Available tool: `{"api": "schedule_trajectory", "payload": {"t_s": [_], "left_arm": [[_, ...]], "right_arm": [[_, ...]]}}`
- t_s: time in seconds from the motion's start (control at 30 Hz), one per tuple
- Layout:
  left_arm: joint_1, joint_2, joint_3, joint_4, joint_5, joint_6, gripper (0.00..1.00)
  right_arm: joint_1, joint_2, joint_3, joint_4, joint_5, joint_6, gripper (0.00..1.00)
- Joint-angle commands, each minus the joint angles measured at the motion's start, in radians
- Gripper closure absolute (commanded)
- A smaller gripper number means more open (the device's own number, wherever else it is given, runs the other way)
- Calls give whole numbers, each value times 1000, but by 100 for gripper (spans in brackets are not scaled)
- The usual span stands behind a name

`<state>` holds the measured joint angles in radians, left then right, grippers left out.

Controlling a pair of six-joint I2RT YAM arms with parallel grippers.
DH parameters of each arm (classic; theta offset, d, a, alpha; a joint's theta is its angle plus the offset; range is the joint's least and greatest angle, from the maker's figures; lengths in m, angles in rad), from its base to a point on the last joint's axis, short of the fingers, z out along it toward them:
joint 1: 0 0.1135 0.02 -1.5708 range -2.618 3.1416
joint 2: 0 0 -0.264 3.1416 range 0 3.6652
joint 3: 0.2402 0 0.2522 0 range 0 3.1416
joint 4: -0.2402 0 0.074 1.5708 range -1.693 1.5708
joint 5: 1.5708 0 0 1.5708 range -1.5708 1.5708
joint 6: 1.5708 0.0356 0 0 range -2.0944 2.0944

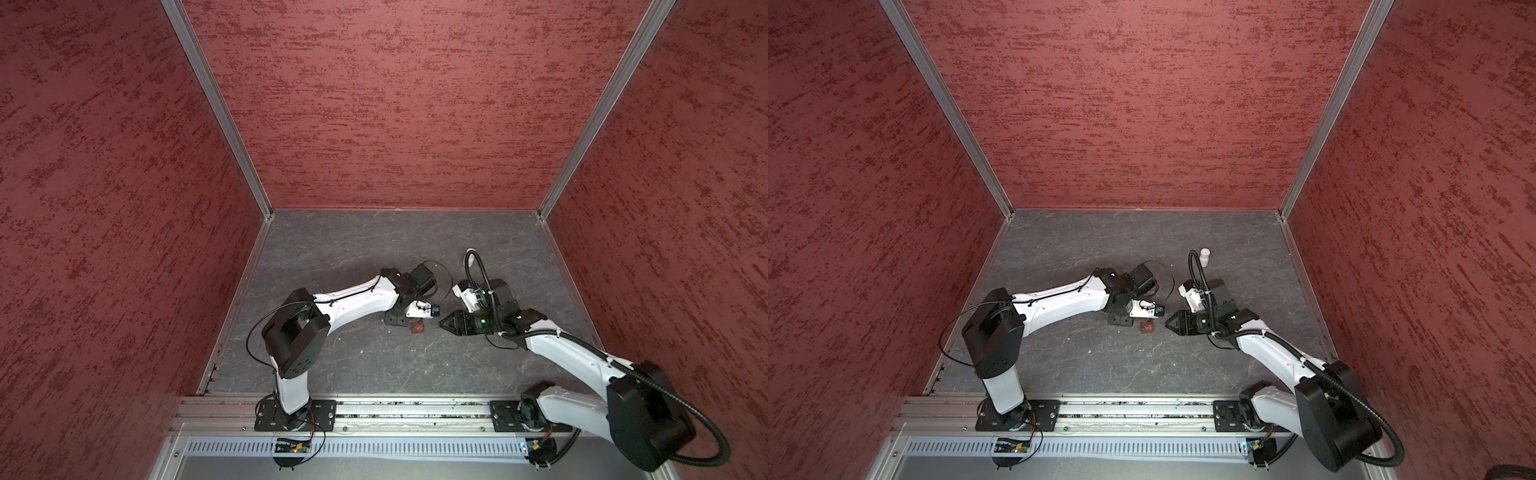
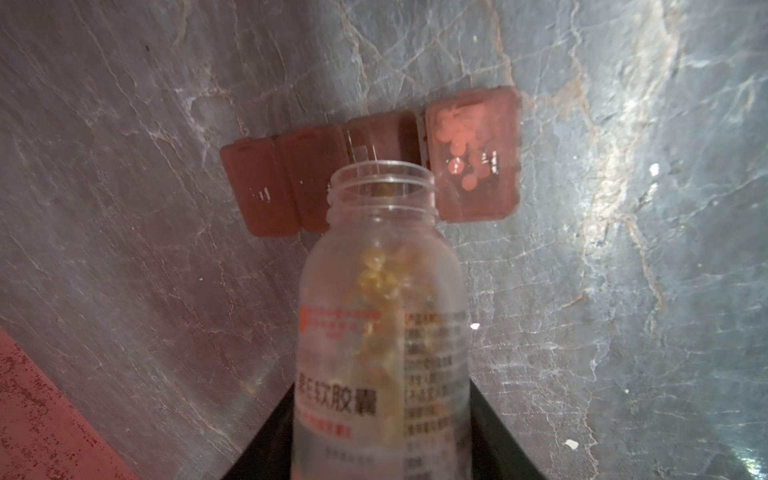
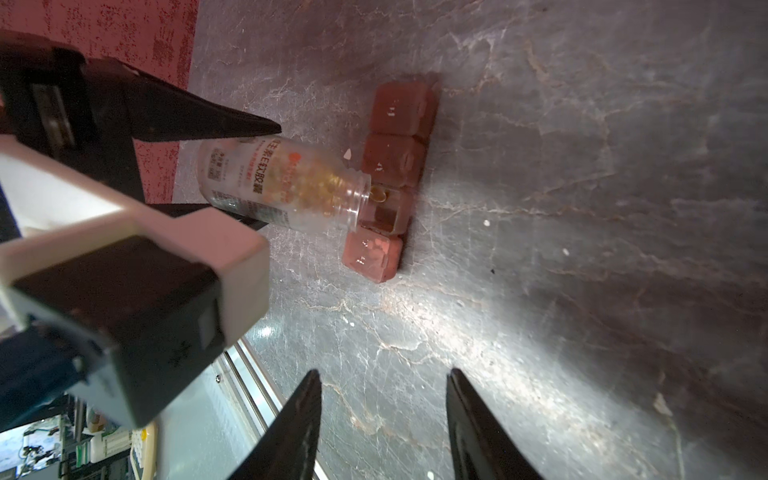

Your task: Sort the pills into containers

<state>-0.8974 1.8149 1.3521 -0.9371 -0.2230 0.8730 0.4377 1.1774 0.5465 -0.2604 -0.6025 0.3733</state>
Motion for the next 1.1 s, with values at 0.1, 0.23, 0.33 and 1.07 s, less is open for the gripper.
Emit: {"api": "schedule_trajectory", "payload": {"t_s": [0.1, 0.23, 0.33, 1.07], "left_arm": [[-10, 18, 32, -32, -18, 19, 100], [-12, 21, 39, -39, -22, 19, 100], [-15, 22, 43, -41, -26, 20, 100], [-32, 18, 61, -45, -42, 21, 100]], "right_arm": [[12, -10, -5, 21, -10, -17, 50], [12, -9, -5, 21, -8, -19, 50], [12, -9, -5, 20, -8, -18, 50], [16, -6, -5, 18, -7, -19, 50]]}}
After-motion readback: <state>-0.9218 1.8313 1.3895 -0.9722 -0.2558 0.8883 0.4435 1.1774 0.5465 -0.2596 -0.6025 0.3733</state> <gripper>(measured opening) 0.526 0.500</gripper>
